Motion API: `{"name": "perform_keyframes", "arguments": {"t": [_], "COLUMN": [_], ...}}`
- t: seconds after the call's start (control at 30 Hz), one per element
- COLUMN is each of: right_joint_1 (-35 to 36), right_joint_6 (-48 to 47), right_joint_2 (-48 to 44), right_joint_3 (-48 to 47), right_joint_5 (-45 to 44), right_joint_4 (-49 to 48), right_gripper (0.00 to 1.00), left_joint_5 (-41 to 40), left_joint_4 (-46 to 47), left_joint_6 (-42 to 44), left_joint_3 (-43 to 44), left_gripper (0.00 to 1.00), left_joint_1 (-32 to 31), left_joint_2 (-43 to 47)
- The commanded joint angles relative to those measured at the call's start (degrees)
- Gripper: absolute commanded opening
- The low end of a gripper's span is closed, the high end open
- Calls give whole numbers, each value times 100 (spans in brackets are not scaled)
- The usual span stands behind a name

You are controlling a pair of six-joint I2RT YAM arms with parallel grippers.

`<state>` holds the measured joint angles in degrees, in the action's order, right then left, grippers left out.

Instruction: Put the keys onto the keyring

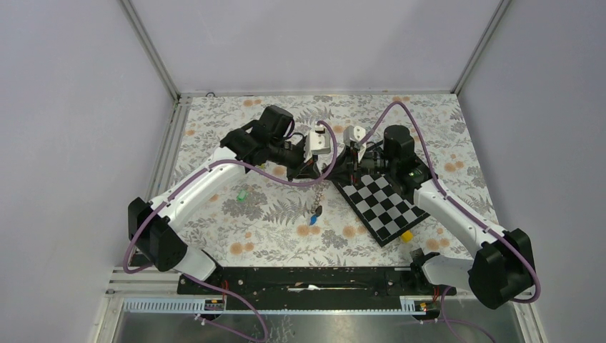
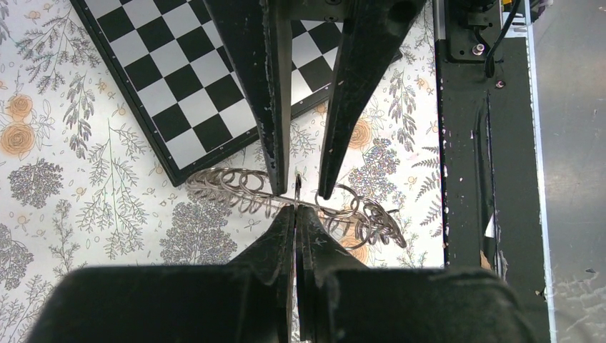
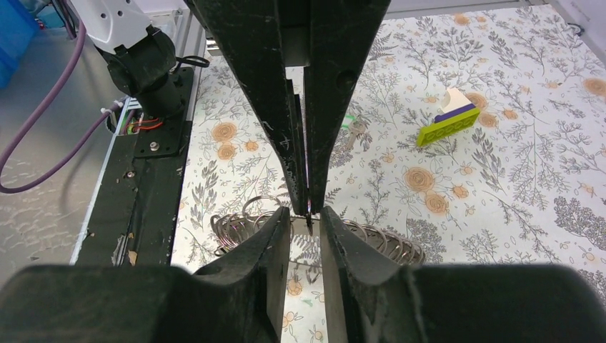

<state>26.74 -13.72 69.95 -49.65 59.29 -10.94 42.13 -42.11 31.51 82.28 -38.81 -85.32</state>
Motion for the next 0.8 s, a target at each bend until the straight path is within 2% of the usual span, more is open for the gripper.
{"name": "perform_keyframes", "arguments": {"t": [0.0,0.77], "right_joint_1": [81,103], "right_joint_6": [-59,-14], "right_joint_2": [43,178], "right_joint_3": [-208,-124], "right_joint_5": [-84,-92], "right_joint_4": [-93,-189], "right_gripper": [27,10], "left_joint_5": [61,103], "left_joint_4": [187,193], "left_joint_6": [55,68], "left_joint_3": [281,225], "left_gripper": [0,0], "left_joint_1": [-37,-36], "left_joint_2": [41,55]}}
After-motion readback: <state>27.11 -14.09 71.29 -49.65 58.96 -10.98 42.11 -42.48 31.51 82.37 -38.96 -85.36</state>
